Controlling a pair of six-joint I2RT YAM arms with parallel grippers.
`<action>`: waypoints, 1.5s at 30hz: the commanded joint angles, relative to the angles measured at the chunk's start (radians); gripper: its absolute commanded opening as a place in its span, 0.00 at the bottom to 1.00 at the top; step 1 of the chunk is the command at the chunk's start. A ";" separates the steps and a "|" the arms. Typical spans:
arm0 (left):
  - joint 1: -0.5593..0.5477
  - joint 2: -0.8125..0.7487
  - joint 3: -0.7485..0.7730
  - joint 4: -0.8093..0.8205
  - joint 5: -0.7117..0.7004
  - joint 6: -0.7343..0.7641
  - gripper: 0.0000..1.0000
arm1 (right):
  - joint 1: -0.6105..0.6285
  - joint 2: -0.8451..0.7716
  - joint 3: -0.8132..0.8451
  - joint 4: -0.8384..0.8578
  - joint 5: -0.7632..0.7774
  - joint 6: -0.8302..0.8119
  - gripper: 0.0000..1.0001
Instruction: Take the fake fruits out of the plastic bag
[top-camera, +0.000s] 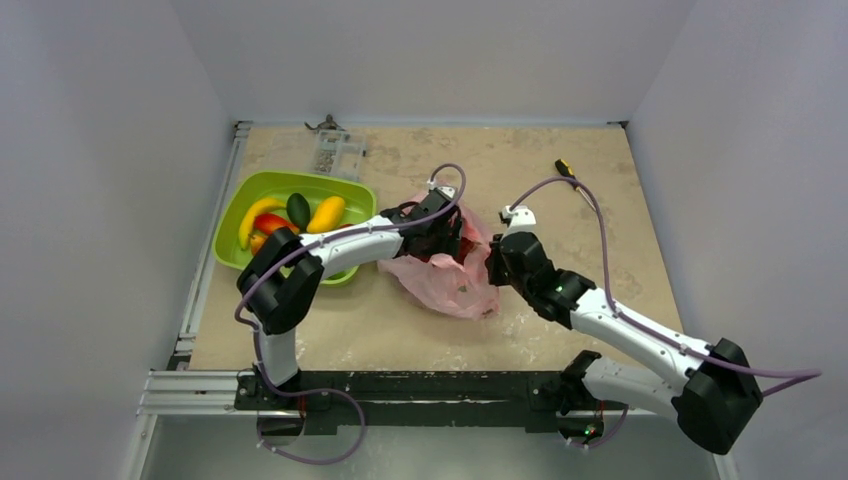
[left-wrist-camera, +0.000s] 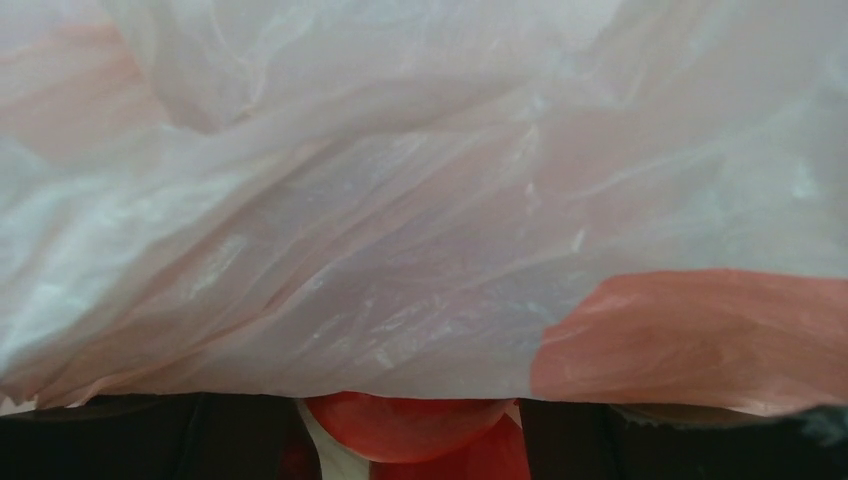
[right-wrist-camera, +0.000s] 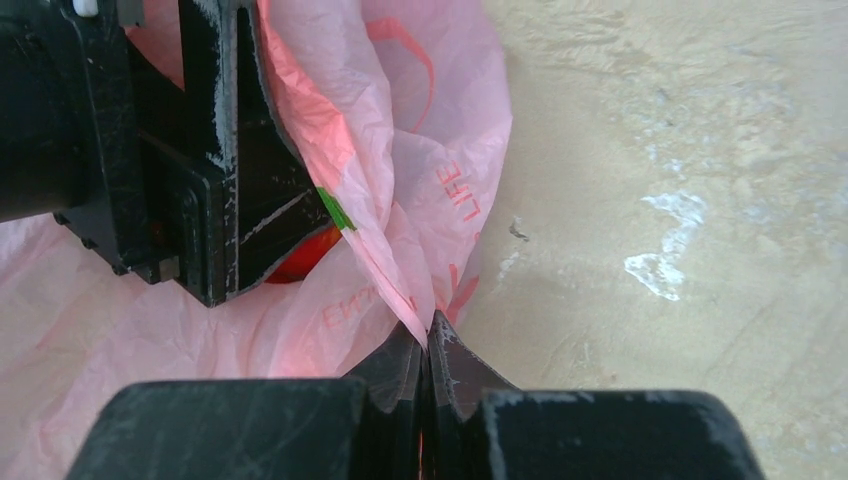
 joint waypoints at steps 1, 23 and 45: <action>-0.010 0.001 0.077 0.027 0.134 0.033 0.36 | 0.002 -0.091 -0.008 -0.029 0.130 0.035 0.00; -0.011 -0.505 -0.111 0.069 0.452 -0.012 0.03 | 0.002 -0.205 -0.039 -0.013 0.154 0.005 0.00; 0.451 -0.888 -0.146 -0.459 -0.265 0.152 0.00 | 0.001 -0.219 -0.055 0.002 0.143 -0.006 0.00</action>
